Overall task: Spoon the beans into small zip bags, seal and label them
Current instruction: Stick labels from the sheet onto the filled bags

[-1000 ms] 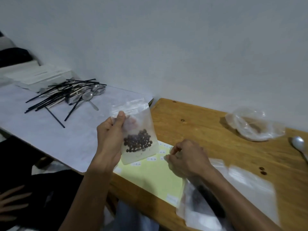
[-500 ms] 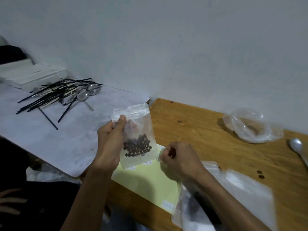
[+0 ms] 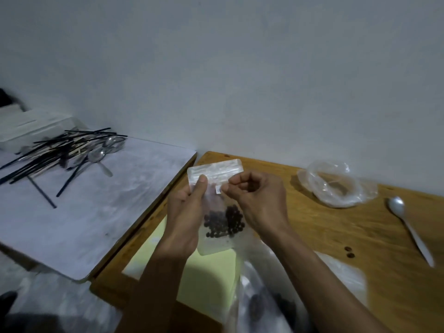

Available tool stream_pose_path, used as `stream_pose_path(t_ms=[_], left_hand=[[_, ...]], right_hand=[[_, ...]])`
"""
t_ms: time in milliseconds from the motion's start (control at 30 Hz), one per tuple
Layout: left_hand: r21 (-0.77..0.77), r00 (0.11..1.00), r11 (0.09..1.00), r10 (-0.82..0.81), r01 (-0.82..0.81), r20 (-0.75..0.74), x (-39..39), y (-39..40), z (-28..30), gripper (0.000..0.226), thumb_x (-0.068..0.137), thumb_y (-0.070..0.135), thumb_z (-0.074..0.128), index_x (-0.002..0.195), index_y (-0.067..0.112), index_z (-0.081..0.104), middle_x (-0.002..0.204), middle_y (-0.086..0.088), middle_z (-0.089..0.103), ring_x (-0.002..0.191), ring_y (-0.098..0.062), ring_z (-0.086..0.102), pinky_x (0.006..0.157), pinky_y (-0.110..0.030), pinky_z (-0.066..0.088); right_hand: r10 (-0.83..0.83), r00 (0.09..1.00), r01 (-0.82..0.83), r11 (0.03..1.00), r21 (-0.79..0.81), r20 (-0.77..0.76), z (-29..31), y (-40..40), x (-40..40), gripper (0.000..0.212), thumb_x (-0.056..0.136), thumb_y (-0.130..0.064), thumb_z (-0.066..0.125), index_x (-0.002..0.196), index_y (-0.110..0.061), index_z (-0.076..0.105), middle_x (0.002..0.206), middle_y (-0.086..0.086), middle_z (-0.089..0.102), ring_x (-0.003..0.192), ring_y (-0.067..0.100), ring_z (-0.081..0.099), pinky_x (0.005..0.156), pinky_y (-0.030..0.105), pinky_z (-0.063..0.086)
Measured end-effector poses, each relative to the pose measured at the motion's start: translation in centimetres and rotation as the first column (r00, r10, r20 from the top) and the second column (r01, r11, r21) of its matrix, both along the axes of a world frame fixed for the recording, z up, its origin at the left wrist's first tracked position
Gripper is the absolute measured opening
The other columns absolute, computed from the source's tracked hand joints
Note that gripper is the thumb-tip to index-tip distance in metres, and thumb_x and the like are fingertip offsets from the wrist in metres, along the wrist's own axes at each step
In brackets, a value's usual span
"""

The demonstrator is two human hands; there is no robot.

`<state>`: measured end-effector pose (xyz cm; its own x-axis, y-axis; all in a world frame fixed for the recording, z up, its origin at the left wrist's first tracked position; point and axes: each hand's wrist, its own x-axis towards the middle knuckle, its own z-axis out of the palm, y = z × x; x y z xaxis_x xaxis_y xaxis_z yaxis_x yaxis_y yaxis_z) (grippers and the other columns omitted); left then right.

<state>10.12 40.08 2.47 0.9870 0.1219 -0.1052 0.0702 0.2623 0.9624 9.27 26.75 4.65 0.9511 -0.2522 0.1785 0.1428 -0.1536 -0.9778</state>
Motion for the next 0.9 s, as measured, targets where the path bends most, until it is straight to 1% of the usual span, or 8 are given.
stream_pose_path(t_ms=[100,233,400,500,600,700,767,900], left_hand=[[0.02,0.999,0.999,-0.039,0.038,0.015,-0.1,-0.7,0.2,0.031,0.1,0.034,0.059,0.105,0.009,0.077,0.103,-0.014,0.078,0.102,-0.032,0.074,0.099,-0.057,0.054],[0.119,0.992,0.991,-0.075,0.063,0.1,-0.1,-0.9,0.4,0.028,0.087,0.028,0.073,0.107,0.01,0.076,0.102,-0.011,0.078,0.099,-0.032,0.075,0.092,-0.058,0.057],[0.204,0.984,0.978,0.0,-0.037,0.177,0.0,-1.1,0.6,0.015,0.086,0.014,0.077,0.101,0.018,0.076,0.095,0.0,0.08,0.092,-0.019,0.077,0.084,-0.045,0.062],[0.241,0.977,0.968,0.023,-0.074,0.211,0.3,-1.0,0.8,0.016,0.086,0.014,0.077,0.101,0.02,0.076,0.092,0.005,0.08,0.088,-0.014,0.077,0.078,-0.037,0.064],[0.239,0.972,0.968,0.014,-0.071,0.233,0.3,-0.7,1.0,0.017,0.086,0.011,0.077,0.102,0.019,0.075,0.092,0.005,0.08,0.087,-0.014,0.077,0.073,-0.031,0.063],[0.231,0.969,0.97,0.011,-0.07,0.247,0.4,-0.7,1.2,0.019,0.087,0.009,0.076,0.101,0.021,0.074,0.092,0.006,0.08,0.086,-0.013,0.077,0.068,-0.024,0.061],[0.228,0.969,0.97,0.028,-0.086,0.244,0.4,-0.9,1.2,0.018,0.087,0.007,0.075,0.101,0.019,0.074,0.091,0.006,0.08,0.086,-0.013,0.077,0.068,-0.024,0.061],[0.163,0.967,0.977,0.096,-0.137,0.237,0.9,-0.9,1.5,0.021,0.086,0.003,0.076,0.105,0.012,0.074,0.09,0.0,0.08,0.082,-0.016,0.078,0.064,-0.025,0.061]], right_hand=[[-0.092,0.996,0.092,0.995,-0.025,0.018,-0.8,-0.5,0.4,0.014,0.075,-0.016,0.088,0.076,-0.017,0.075,0.069,-0.001,0.072,0.064,0.008,0.069,0.061,0.02,0.056],[-0.148,0.988,0.15,0.988,-0.036,0.043,-1.1,-0.5,0.8,0.013,0.074,-0.02,0.088,0.077,-0.02,0.075,0.068,-0.006,0.071,0.065,0.004,0.067,0.063,0.021,0.057],[-0.175,0.984,0.176,0.984,-0.013,0.043,-1.0,-0.1,1.4,0.016,0.071,-0.02,0.089,0.076,-0.018,0.074,0.064,-0.007,0.068,0.057,-0.002,0.06,0.056,0.015,0.05],[-0.157,0.987,0.156,0.987,0.023,0.032,-0.8,-0.4,1.6,0.023,0.067,-0.023,0.093,0.077,-0.018,0.074,0.068,-0.005,0.07,0.058,-0.002,0.061,0.058,0.017,0.053],[-0.179,0.983,0.179,0.984,-0.005,0.03,-1.0,-0.8,2.0,0.027,0.061,-0.033,0.095,0.073,-0.022,0.073,0.081,-0.005,0.071,0.065,-0.003,0.055,0.057,0.014,0.045],[-0.206,0.978,0.206,0.978,-0.017,0.024,-1.6,-0.7,2.3,0.031,0.056,-0.046,0.094,0.073,-0.029,0.074,0.094,0.003,0.071,0.077,0.011,0.056,0.064,0.023,0.046],[-0.175,0.984,0.175,0.985,-0.006,0.028,-1.7,-0.7,2.1,0.025,0.062,-0.043,0.092,0.074,-0.028,0.075,0.088,-0.002,0.073,0.072,0.012,0.059,0.062,0.028,0.05],[-0.067,0.996,0.069,0.997,-0.027,0.062,-1.6,-1.2,1.4,0.013,0.076,-0.025,0.086,0.084,-0.025,0.076,0.085,-0.014,0.074,0.078,0.002,0.066,0.071,0.022,0.056]])
